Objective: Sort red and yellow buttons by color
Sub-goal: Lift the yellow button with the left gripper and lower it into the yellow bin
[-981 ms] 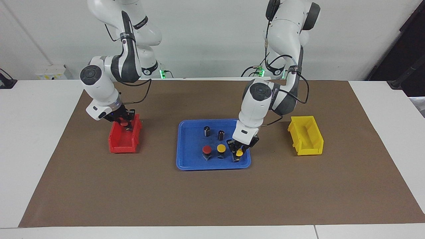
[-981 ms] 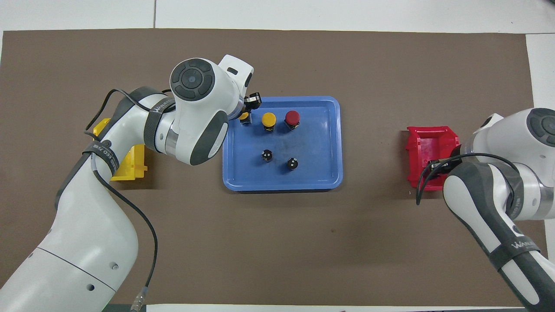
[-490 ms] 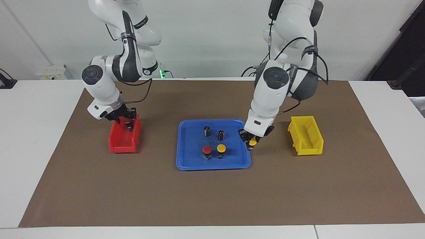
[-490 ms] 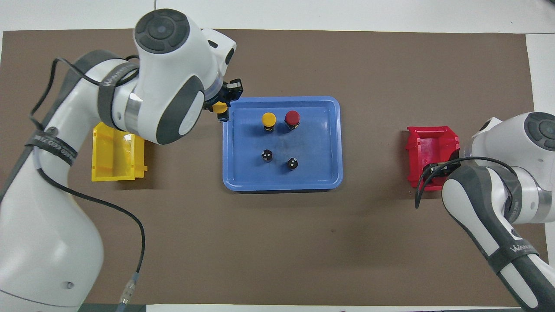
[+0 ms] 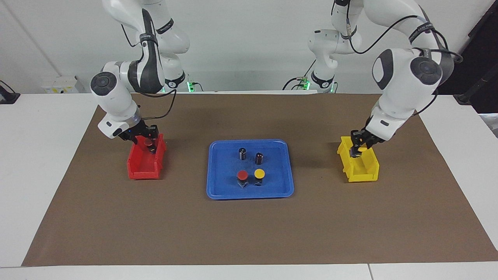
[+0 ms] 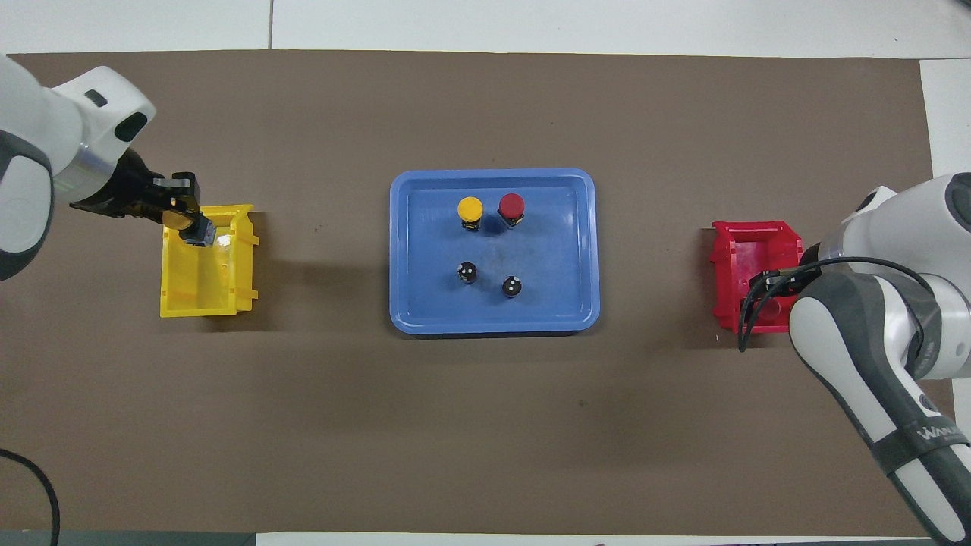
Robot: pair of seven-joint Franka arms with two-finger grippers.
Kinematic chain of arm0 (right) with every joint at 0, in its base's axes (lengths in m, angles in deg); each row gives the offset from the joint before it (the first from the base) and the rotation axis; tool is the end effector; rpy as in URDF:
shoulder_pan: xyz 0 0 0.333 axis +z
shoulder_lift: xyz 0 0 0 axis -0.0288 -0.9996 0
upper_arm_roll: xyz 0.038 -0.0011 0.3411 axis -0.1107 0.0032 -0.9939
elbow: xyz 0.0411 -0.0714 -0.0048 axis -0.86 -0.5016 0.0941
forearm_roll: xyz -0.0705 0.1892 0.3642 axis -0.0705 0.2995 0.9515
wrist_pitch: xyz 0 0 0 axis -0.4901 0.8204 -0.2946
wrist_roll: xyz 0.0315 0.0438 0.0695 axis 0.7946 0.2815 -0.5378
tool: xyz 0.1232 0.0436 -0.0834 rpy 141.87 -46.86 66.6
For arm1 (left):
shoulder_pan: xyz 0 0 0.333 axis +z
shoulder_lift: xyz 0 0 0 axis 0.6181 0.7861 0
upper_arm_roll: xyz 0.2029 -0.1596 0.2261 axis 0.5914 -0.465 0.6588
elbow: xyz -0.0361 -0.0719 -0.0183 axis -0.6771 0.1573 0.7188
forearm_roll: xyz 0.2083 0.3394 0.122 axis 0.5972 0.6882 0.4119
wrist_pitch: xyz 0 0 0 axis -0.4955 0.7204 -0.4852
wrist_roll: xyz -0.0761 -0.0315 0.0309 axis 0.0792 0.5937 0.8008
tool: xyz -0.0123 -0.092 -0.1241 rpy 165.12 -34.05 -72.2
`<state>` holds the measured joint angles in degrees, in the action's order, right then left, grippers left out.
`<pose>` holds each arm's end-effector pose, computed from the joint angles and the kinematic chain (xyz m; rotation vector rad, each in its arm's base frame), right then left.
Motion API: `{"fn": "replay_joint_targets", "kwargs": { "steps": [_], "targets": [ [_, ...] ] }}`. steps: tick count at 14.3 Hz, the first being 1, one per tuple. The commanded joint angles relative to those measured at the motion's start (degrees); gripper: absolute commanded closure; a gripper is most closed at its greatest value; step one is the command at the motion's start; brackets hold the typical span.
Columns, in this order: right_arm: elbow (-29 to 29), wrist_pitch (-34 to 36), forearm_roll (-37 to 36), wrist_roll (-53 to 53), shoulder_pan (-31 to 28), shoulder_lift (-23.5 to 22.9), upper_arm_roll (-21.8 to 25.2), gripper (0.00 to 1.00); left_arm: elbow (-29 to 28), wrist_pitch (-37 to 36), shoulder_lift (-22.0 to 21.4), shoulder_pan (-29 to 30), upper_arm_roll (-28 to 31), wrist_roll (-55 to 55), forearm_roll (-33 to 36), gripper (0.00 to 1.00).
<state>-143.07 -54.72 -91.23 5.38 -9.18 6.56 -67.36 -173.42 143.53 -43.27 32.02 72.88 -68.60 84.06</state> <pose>0.5394 -0.0202 0.3634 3.1061 0.0975 -0.1816 0.6106 -0.0661 0.4716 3.1407 0.0066 -0.0373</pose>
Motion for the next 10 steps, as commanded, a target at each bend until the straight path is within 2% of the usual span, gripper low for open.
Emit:
{"fn": "replay_joint_targets", "kwargs": {
  "steps": [1, 3, 7, 9, 10],
  "targets": [
    [10.16, 6.18, 0.94, 0.35, 1.06, -3.8, -0.56, 0.32, -16.5, 12.5, -8.76, 0.01, -0.64, 0.19, 0.28, 0.99],
    [19.03, 10.84, 1.11, 2.45, 3.52, -7.22, -0.65, 0.32, -18.64, 15.69, -9.48, 2.54, -0.73, -0.69, 0.28, 0.99],
    [33.98, 15.69, 0.85, 13.6, 12.74, -14.16, -0.65, 0.31, -21.45, 17.8, -9.74, 3.08, -0.64, -1.74, 0.28, 0.99],
    [41.18, 16.48, 0.59, 20.01, 17.92, -19.6, -0.65, 0.31, -24.08, 21.83, -9.39, 3.61, -0.73, -1.31, 0.28, 0.99],
    [46.62, 17.1, 0.32, 23.52, 20.73, -23.2, -0.65, 0.31, -25.4, 23.86, -9.04, 3.61, -0.73, -1.13, 0.28, 0.99]
  ]
}}
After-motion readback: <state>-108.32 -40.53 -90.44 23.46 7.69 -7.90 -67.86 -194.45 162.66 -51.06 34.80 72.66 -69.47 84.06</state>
